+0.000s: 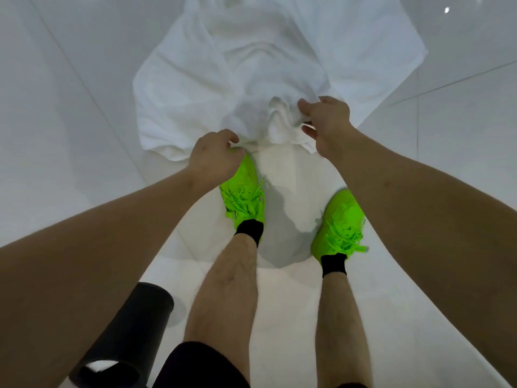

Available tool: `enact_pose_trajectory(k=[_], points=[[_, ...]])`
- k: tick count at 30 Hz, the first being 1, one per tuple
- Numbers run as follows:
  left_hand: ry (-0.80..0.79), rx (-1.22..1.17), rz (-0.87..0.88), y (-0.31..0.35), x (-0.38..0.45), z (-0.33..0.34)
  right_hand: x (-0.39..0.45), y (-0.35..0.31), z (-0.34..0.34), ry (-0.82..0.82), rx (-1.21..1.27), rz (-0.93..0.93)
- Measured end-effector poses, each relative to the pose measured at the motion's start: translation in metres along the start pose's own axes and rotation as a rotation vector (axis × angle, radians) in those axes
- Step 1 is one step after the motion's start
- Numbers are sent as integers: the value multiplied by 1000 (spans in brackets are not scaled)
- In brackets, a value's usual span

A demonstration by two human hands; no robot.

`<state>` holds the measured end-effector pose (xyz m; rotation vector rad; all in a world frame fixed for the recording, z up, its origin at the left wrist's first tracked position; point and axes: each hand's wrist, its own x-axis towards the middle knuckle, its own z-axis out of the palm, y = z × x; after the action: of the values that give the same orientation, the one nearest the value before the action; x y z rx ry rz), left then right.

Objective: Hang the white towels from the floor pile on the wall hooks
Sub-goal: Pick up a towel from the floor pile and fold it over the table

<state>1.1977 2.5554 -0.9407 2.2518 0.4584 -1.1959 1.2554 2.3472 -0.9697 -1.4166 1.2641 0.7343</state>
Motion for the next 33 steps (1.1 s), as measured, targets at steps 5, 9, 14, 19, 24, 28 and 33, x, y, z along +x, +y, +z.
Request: enact_pose_trajectory(k=[5, 9, 14, 19, 24, 28, 33], points=[[11, -91, -18, 50, -55, -35, -78, -18, -5, -34, -98, -115], [78, -79, 95, 114, -117, -98, -177, -68, -25, -126, -233, -304], [124, 26, 286, 209, -216, -183, -307, -157, -87, -155, -199, -406], [118, 0, 591, 339, -349, -241, -428, -245, -190, -217, -96, -557], [175, 65, 712, 466, -457, -263, -547, -306, -333, -223, -92, -800], [225, 72, 866, 569, -554, -258, -629, -327, -453, -118, -96, -1024], [365, -69, 1112, 683, -657, -236, -701, -325, -584, -54, 102, -1299]])
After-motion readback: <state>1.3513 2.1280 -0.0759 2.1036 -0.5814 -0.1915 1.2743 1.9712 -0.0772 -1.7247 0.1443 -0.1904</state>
